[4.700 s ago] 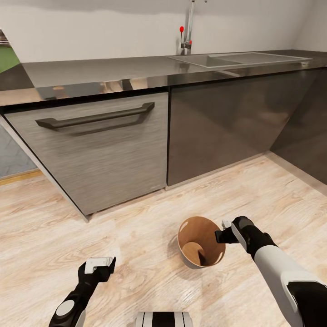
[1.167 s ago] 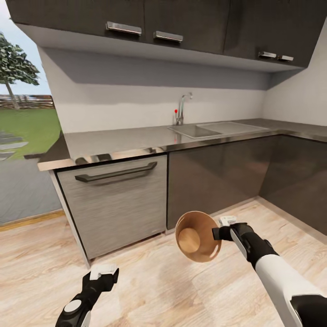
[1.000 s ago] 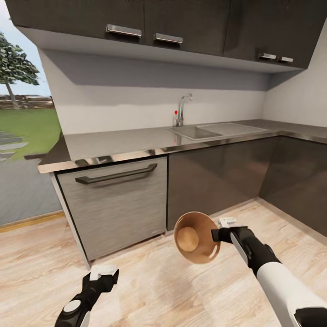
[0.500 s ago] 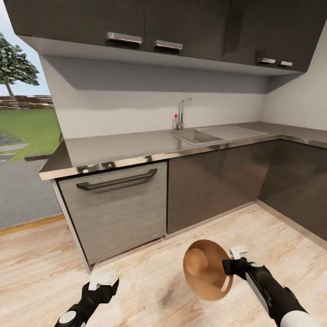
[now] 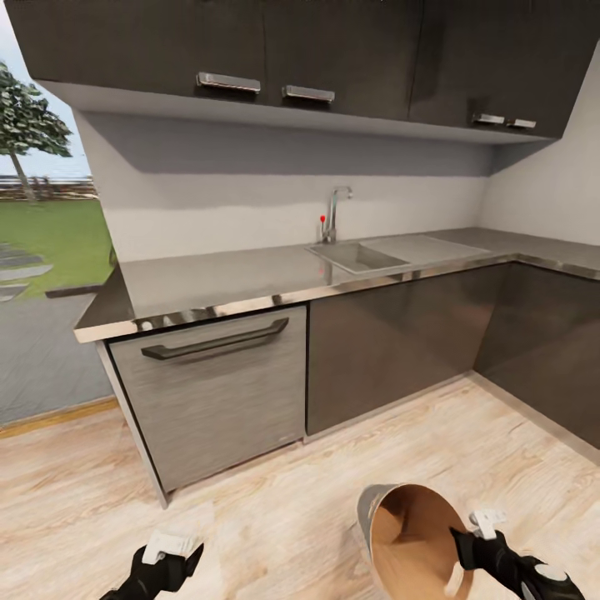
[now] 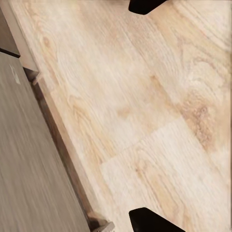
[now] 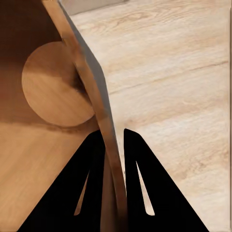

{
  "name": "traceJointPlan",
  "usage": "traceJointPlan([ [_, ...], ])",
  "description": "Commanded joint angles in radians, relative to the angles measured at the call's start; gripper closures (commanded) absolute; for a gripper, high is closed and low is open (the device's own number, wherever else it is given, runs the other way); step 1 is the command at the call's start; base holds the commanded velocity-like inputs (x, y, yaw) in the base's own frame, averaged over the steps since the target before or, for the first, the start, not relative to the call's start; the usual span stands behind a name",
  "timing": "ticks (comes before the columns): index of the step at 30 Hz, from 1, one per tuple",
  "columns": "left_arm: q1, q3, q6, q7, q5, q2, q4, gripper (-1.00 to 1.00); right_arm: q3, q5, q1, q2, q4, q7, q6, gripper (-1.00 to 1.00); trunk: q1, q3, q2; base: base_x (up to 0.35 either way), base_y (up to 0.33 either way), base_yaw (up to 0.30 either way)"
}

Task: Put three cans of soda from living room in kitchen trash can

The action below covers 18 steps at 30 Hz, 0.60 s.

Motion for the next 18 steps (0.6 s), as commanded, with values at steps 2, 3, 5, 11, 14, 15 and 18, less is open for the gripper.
traceJointPlan([
  [2,0.004,0.000,-0.021,-0.003,0.001,0.013,0.009,-1.00,-0.007,-0.014,0.027,0.000,-0.008,0.013,-0.032,1.00,-0.008,0.007,0.014,0.000,0.000,0.000],
  [3,0.005,0.000,-0.030,-0.004,0.002,0.019,0.011,-1.00,-0.008,-0.014,0.033,0.000,-0.008,0.014,-0.039,1.00,-0.012,0.010,0.021,0.000,0.000,0.000],
  [5,0.007,0.000,-0.060,-0.021,0.001,0.041,0.016,-1.00,-0.009,-0.014,0.045,0.000,-0.008,0.016,-0.054,1.00,-0.019,0.016,0.035,0.000,0.000,0.000],
  [11,0.007,0.000,-0.130,-0.087,0.004,0.067,0.088,-1.00,-0.012,-0.014,0.086,-0.003,-0.003,0.016,-0.076,1.00,-0.042,0.035,0.077,0.000,0.000,0.000],
  [14,0.007,0.000,-0.144,-0.125,0.003,0.070,0.109,-1.00,-0.012,-0.014,0.098,-0.006,0.001,0.016,-0.086,1.00,-0.054,0.044,0.098,0.000,0.000,0.000],
  [15,0.007,0.000,-0.145,-0.139,0.003,0.071,0.115,-1.00,-0.012,-0.014,0.100,-0.007,0.002,0.016,-0.091,1.00,-0.058,0.047,0.105,0.000,0.000,0.000],
  [18,0.005,0.005,-0.151,-0.225,0.002,0.072,0.158,-1.00,-0.012,-0.015,0.113,-0.009,0.003,0.016,-0.112,1.00,-0.069,0.057,0.126,0.000,0.000,0.000],
])
